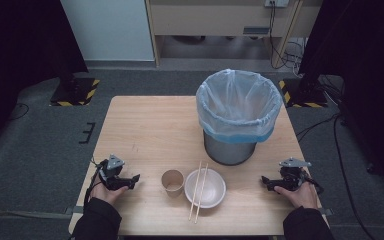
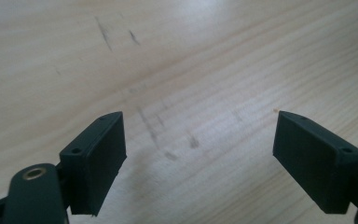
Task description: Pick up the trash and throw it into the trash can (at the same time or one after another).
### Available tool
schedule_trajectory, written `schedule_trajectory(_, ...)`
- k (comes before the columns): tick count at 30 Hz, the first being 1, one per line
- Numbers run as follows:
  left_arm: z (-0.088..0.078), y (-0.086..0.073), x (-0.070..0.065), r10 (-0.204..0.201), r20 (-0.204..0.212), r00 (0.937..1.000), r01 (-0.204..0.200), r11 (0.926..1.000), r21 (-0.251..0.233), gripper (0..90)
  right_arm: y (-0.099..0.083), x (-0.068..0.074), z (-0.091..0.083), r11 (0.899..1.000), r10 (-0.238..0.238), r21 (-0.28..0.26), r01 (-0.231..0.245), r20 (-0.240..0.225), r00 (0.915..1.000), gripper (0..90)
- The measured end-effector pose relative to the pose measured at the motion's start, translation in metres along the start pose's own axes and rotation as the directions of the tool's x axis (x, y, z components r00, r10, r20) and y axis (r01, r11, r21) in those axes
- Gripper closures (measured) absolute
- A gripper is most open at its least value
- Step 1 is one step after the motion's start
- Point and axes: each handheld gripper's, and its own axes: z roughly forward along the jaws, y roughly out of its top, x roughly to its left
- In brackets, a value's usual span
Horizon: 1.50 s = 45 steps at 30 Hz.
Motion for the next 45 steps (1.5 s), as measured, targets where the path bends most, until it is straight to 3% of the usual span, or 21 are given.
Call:
schedule_trajectory(2, -0.002, 0.001, 0.000, -0.010, -0.004, 0.9999, 0.010, 0.9999, -0.004, 15.9, 0.000, 0.000, 0.000, 1.000, 0.000, 0.000, 0.000, 0.000, 1.0000, 0.8)
schedule_trajectory(4, -0.005, 0.003, 0.000, -0.045, 0.005, 0.9990, 0.045, 0.9985, -0.031, 15.9, 0.000, 0.000, 0.000, 1.000, 0.002, -0.001, -0.002, 0.000, 1.0000, 0.8)
schedule_trajectory(8, -0.015, 0.009, 0.001, -0.045, -0.018, 0.9988, 0.043, 0.9956, -0.083, 15.6, 0.000, 0.000, 0.000, 1.000, 0.002, -0.001, -0.002, 0.000, 1.0000, 0.8)
schedule_trajectory(11, -0.026, 0.016, -0.002, -0.052, -0.008, 0.9986, 0.050, 0.9858, -0.160, 15.5, 0.000, 0.001, -0.001, 1.000, 0.008, 0.001, -0.008, -0.001, 1.0000, 0.8)
schedule_trajectory(12, -0.026, 0.016, -0.002, -0.052, -0.008, 0.9986, 0.050, 0.9858, -0.160, 15.5, 0.000, 0.001, -0.001, 1.000, 0.008, 0.001, -0.008, -0.001, 1.0000, 0.8)
schedule_trajectory(13, -0.030, 0.020, -0.004, -0.061, 0.006, 0.9981, 0.061, 0.9799, -0.190, 15.6, 0.000, 0.001, -0.001, 1.000, 0.008, 0.001, -0.008, -0.001, 1.0000, 0.8)
schedule_trajectory(17, -0.036, 0.025, -0.007, -0.077, 0.025, 0.9967, 0.081, 0.9710, -0.225, 16.7, 0.000, 0.001, -0.001, 1.000, 0.008, 0.002, -0.008, -0.001, 1.0000, 0.8)
schedule_trajectory(21, -0.046, 0.032, -0.013, -0.094, 0.040, 0.9947, 0.102, 0.9559, -0.275, 17.0, 0.000, 0.001, -0.001, 1.000, 0.008, 0.001, -0.008, -0.001, 1.0000, 0.8)
schedule_trajectory(28, -0.054, 0.042, -0.025, -0.081, 0.073, 0.9940, 0.101, 0.9372, -0.334, 18.9, 0.000, 0.001, -0.001, 1.000, 0.006, 0.000, -0.006, -0.001, 1.0000, 0.8)
schedule_trajectory(34, -0.053, 0.048, -0.039, -0.052, 0.115, 0.9921, 0.088, 0.9371, -0.338, 22.2, 0.000, 0.000, -0.001, 1.000, 0.005, 0.000, -0.005, -0.002, 1.0000, 0.8)
schedule_trajectory(45, -0.044, 0.051, -0.060, -0.014, 0.172, 0.9851, 0.069, 0.9457, -0.318, 27.1, 0.000, 0.000, -0.001, 1.000, 0.005, 0.000, -0.005, -0.002, 1.0000, 0.8)
